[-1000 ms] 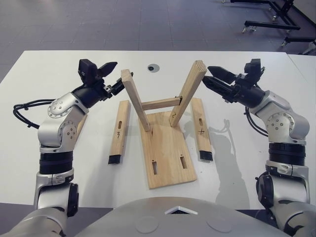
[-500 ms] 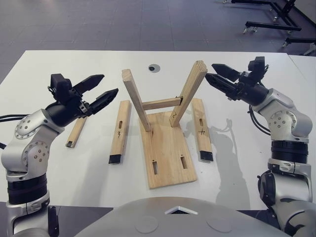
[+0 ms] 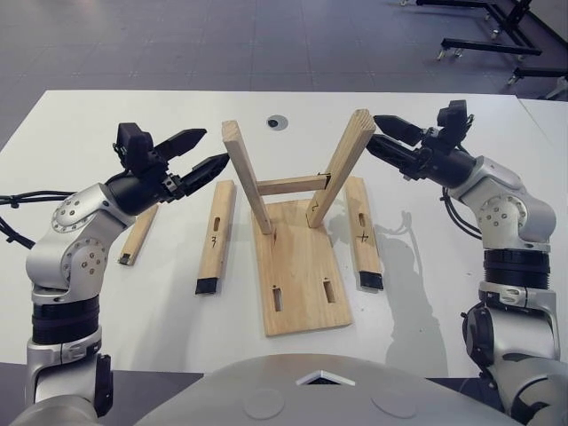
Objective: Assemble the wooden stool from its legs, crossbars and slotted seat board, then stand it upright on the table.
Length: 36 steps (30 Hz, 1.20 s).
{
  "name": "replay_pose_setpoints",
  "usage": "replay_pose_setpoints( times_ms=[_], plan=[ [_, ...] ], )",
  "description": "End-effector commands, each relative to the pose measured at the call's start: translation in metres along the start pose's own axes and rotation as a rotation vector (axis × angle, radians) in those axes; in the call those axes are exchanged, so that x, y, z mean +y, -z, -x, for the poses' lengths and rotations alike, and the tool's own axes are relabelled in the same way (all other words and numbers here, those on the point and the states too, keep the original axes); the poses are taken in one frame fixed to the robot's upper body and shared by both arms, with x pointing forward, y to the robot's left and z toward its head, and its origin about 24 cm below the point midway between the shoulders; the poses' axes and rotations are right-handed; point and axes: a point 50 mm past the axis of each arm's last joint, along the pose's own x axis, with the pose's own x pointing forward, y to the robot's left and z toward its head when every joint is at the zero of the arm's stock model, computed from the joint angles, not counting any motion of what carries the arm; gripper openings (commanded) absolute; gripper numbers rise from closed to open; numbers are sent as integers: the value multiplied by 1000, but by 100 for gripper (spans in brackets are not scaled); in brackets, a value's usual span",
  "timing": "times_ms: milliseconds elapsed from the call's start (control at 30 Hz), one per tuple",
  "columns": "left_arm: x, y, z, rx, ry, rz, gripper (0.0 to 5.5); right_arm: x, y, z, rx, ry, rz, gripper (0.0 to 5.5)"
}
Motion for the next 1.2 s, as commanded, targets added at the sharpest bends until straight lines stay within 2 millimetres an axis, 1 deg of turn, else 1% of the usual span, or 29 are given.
replay_pose_setpoints(
  times_ms=[33,167,367,500,700,800,900,1000,1100,1200],
  plan=[
    [-5,0,-12,12,67,-13,383,7,-2,-11,4,-65,19,419],
    [-8,0,-22,25,126,-20,383,7,0,-13,24,-70,26,419],
    [-6,-2,-35,44,188,-36,383,7,1,-18,33,-87,35,419],
    [-7,1,-42,70,226,-43,383,9,1,-22,47,-116,38,419],
    [-6,3,-62,100,279,-62,383,13,3,-29,67,-146,41,419],
    [-3,7,-68,117,282,-73,383,13,9,-32,94,-146,53,419],
    [2,12,-59,130,241,-79,383,7,18,-27,145,-102,80,419],
    [10,11,-45,125,175,-94,383,0,19,-19,157,-52,89,419],
    [23,0,-29,93,65,-147,383,-7,16,-8,148,8,111,419],
    [40,-17,-12,58,-81,-213,383,-15,-1,-1,76,74,148,419]
  ],
)
